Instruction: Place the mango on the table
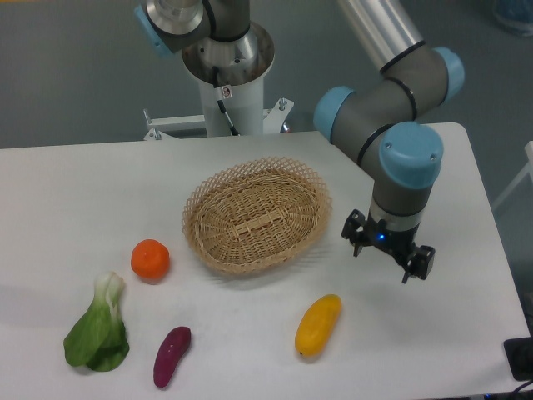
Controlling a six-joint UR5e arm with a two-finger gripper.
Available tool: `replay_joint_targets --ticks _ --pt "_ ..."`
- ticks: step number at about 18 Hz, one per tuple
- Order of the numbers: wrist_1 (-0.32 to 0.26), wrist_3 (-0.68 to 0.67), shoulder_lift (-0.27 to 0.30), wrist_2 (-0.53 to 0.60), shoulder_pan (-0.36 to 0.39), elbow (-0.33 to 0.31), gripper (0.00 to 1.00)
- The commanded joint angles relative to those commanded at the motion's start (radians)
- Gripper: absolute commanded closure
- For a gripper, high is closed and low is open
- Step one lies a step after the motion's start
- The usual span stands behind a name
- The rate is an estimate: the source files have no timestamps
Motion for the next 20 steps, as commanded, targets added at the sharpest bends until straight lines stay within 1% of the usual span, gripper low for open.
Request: replay_joint_targets --ticks 3,9,10,12,20 --pt "-0.064 0.089 0.018 -0.002 0.031 0.003 0.0" --pt "-0.091 0.207 0.044 0.002 0.075 -0.012 0.0" --pt "-0.091 0.227 0.057 0.003 0.083 -0.018 0.0" --pt "-0.091 0.252 0.061 0.003 0.097 -0.023 0.0" --pt "-0.078 0.252 0.068 0.008 0.094 -0.038 0.0"
